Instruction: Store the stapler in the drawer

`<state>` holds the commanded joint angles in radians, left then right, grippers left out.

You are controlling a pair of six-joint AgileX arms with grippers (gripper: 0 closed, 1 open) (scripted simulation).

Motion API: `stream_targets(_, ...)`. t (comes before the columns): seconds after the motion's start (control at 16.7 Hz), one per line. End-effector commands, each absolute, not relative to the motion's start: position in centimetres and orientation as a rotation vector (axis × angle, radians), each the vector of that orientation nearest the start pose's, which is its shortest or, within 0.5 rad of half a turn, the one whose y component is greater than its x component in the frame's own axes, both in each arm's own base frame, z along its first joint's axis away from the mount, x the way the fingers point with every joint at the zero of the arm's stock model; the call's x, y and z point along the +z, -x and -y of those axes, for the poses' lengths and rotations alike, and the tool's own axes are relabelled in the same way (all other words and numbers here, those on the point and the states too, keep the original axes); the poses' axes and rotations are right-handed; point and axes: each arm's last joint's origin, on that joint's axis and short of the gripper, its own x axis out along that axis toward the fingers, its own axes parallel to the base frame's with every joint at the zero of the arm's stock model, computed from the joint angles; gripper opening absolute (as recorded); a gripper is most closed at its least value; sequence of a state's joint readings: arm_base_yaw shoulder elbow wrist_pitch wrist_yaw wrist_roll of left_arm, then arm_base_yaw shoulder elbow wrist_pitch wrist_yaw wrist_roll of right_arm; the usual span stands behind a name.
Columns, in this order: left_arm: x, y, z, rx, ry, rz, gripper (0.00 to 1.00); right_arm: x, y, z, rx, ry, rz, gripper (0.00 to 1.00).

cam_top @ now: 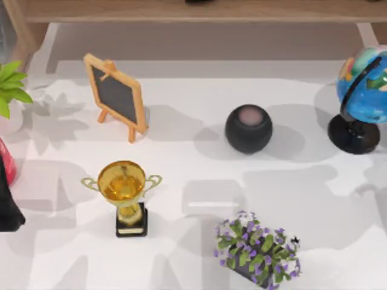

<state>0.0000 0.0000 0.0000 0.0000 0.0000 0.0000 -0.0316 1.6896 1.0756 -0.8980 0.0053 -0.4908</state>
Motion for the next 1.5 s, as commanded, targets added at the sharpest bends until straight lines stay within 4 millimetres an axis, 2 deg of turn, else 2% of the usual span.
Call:
stream_targets(0.18, 16.0, -10.6, 0.1, 0.000, 0.000, 0.000, 1.00, 22.9, -30.7, 2.5, 0.245, 0.366, -1.340, 0.00)
stream_targets(0.54, 16.0, -10.6, 0.1, 0.000, 0.000, 0.000, 1.00, 36.1, -33.8, 8.1, -0.019, 0.346, -1.015, 0.00)
stream_targets(0.66, 16.0, -10.6, 0.1, 0.000, 0.000, 0.000, 1.00, 39.0, -35.4, 9.5, -0.068, 0.339, -0.939, 0.00)
stream_targets(0.78, 16.0, -10.6, 0.1, 0.000, 0.000, 0.000, 1.00, 39.9, -37.5, 10.9, -0.095, 0.324, -0.912, 0.00)
stream_targets(0.9, 16.0, -10.6, 0.1, 0.000, 0.000, 0.000, 1.00, 39.4, -39.3, 12.6, -0.113, 0.296, -0.933, 0.00)
stream_targets(1.02, 16.0, -10.6, 0.1, 0.000, 0.000, 0.000, 1.00, 36.9, -41.4, 14.9, -0.128, 0.248, -1.005, 0.00)
stream_targets(1.14, 16.0, -10.6, 0.1, 0.000, 0.000, 0.000, 1.00, 32.2, -43.8, 17.0, -0.120, 0.179, -1.134, 0.00)
stream_targets(1.26, 16.0, -10.6, 0.1, 0.000, 0.000, 0.000, 1.00, 26.7, -45.5, 18.2, -0.089, 0.108, -1.286, 0.00)
stream_targets(1.38, 16.0, -10.6, 0.1, 0.000, 0.000, 0.000, 1.00, 21.8, -46.7, 18.2, -0.043, 0.052, -1.423, 0.00)
stream_targets(1.5, 16.0, -10.6, 0.1, 0.000, 0.000, 0.000, 1.00, 18.3, -47.2, 18.0, -0.015, 0.013, -1.518, 0.00)
